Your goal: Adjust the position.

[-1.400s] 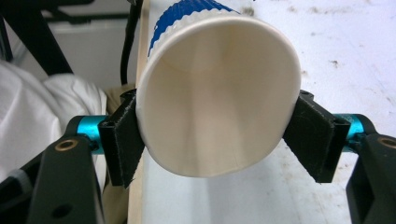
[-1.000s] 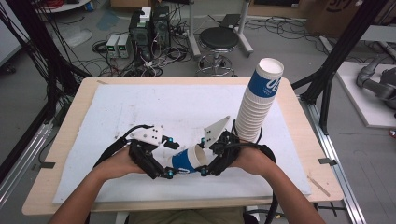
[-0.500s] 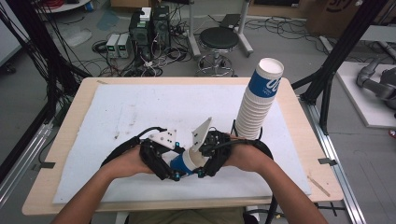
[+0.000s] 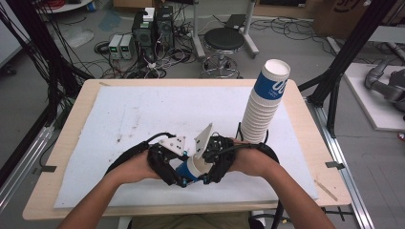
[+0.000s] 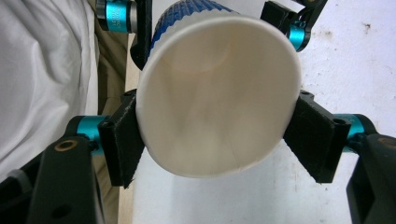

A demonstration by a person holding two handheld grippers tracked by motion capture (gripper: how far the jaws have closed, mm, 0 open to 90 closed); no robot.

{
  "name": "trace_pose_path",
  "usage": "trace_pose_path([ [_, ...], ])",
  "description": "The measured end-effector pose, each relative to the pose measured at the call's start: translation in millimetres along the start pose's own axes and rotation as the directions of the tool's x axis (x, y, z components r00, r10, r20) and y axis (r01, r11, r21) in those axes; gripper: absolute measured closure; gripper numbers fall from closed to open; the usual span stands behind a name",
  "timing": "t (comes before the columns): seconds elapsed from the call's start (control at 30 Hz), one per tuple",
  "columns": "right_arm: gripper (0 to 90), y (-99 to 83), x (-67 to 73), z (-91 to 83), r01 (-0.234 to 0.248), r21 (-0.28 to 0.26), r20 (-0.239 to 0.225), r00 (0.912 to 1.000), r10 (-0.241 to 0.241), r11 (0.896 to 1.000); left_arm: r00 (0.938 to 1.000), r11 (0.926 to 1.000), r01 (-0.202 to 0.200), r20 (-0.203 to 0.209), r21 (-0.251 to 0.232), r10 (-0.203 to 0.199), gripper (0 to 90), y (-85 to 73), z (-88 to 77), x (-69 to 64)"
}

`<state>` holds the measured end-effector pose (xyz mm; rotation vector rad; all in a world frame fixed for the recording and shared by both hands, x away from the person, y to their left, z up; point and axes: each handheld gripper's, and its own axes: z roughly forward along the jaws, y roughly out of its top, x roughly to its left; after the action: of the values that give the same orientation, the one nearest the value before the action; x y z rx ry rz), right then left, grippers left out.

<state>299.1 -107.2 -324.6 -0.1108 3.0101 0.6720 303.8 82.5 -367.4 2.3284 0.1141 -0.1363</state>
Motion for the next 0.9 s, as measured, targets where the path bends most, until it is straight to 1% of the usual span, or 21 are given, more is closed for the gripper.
trace_pose_path([
  [0.07, 26.6, -0.4, 0.3, 0.3, -0.002, 0.005, 0.002, 1.0000, 0.002, 1.000, 1.0000, 1.0000, -0.004, -0.002, -0.008, 0.004, 29.3, -1.5, 0.7, 0.5],
  [0.13, 24.2, -1.2, -0.5, 0.0, -0.008, -0.004, 0.010, 0.9999, 0.008, 1.000, 0.9999, 0.9993, -0.001, -0.011, -0.036, 0.001, 29.0, -3.9, 1.0, 0.4],
  [0.2, 22.0, -3.3, -1.2, -1.0, -0.028, -0.037, 0.012, 0.9995, 0.028, 0.999, 0.9997, 0.9983, -0.014, -0.021, -0.057, 0.013, 28.6, -5.9, -0.3, 0.6],
  [0.27, 20.0, -6.0, -1.6, -3.4, -0.038, -0.077, 0.014, 0.9991, 0.039, 0.996, 0.9994, 0.9966, -0.014, -0.032, -0.081, 0.011, 28.7, -9.1, -0.5, 0.8],
  [0.3, 19.2, -7.5, -2.4, -5.0, -0.033, -0.110, 0.021, 0.9991, 0.035, 0.993, 0.9994, 0.9951, -0.011, -0.034, -0.098, 0.008, 28.7, -11.1, -1.0, 1.1],
  [0.33, 19.1, -9.2, -2.2, -7.2, -0.051, -0.134, 0.020, 0.9983, 0.054, 0.990, 0.9994, 0.9944, -0.011, -0.034, -0.105, 0.007, 28.7, -12.4, -1.8, 1.5],
  [0.37, 18.9, -10.5, -1.9, -9.1, -0.060, -0.151, 0.022, 0.9977, 0.064, 0.987, 0.9995, 0.9912, -0.003, -0.031, -0.132, -0.001, 28.7, -15.0, -1.7, 1.5],
  [0.43, 18.5, -15.2, -1.2, -14.0, -0.071, -0.201, 0.021, 0.9969, 0.076, 0.977, 0.9993, 0.9850, 0.005, -0.036, -0.173, -0.012, 28.6, -19.6, -2.3, 1.8],
  [0.47, 18.5, -17.7, -0.6, -16.4, -0.078, -0.228, 0.029, 0.9958, 0.087, 0.970, 0.9990, 0.9829, 0.004, -0.043, -0.184, -0.012, 28.6, -21.9, -3.1, 2.3],
  [0.5, 18.5, -20.6, 0.1, -18.9, -0.094, -0.257, 0.038, 0.9935, 0.107, 0.962, 0.9988, 0.9789, 0.008, -0.045, -0.204, -0.017, 28.5, -23.8, -2.9, 2.4],
  [0.53, 18.5, -23.0, 0.1, -20.6, -0.105, -0.283, 0.041, 0.9918, 0.121, 0.953, 0.9985, 0.9740, 0.002, -0.052, -0.226, -0.014, 28.5, -26.7, -3.8, 3.1],
  [0.57, 18.5, -27.6, -0.3, -23.5, -0.117, -0.335, 0.053, 0.9883, 0.143, 0.935, 0.9981, 0.9683, 0.008, -0.057, -0.250, -0.023, 28.4, -29.1, -4.0, 3.1],
  [0.6, 18.5, -32.1, -0.6, -26.1, -0.137, -0.379, 0.054, 0.9840, 0.170, 0.915, 0.9976, 0.9623, 0.013, -0.061, -0.272, -0.031, 28.2, -31.5, -4.4, 3.5],
  [0.63, 18.5, -37.1, -1.1, -28.2, -0.152, -0.426, 0.051, 0.9802, 0.191, 0.892, 0.9971, 0.9567, 0.019, -0.066, -0.291, -0.040, 28.2, -33.8, -4.8, 4.0],
  [0.7, 18.5, -47.5, -1.1, -31.0, -0.180, -0.506, 0.047, 0.9707, 0.236, 0.843, 0.9944, 0.9482, 0.017, -0.093, -0.317, -0.049, 28.0, -38.1, -5.9, 4.8],
  [0.73, 18.5, -51.5, -1.1, -31.2, -0.186, -0.533, 0.044, 0.9681, 0.247, 0.825, 0.9920, 0.9394, 0.024, -0.108, -0.342, -0.064, 27.9, -41.1, -6.4, 5.4],
  [0.77, 18.5, -57.7, 0.4, -31.2, -0.201, -0.565, 0.038, 0.9627, 0.268, 0.800, 0.9899, 0.9322, 0.026, -0.121, -0.361, -0.074, 27.8, -43.6, -7.2, 6.0],
  [0.8, 18.5, -62.2, 2.1, -30.7, -0.211, -0.581, 0.040, 0.9573, 0.286, 0.786, 0.9874, 0.9243, 0.027, -0.134, -0.381, -0.084, 27.6, -46.3, -8.5, 6.7],
  [0.87, 18.5, -70.6, 5.2, -29.0, -0.216, -0.603, 0.056, 0.9489, 0.310, 0.768, 0.9822, 0.9013, 0.041, -0.148, -0.431, -0.116, 27.2, -51.3, -10.9, 8.0],
  [0.9, 18.5, -74.3, 6.6, -27.8, -0.219, -0.615, 0.061, 0.9446, 0.322, 0.757, 0.9789, 0.8949, 0.047, -0.158, -0.444, -0.130, 27.0, -53.4, -12.7, 8.9],
])
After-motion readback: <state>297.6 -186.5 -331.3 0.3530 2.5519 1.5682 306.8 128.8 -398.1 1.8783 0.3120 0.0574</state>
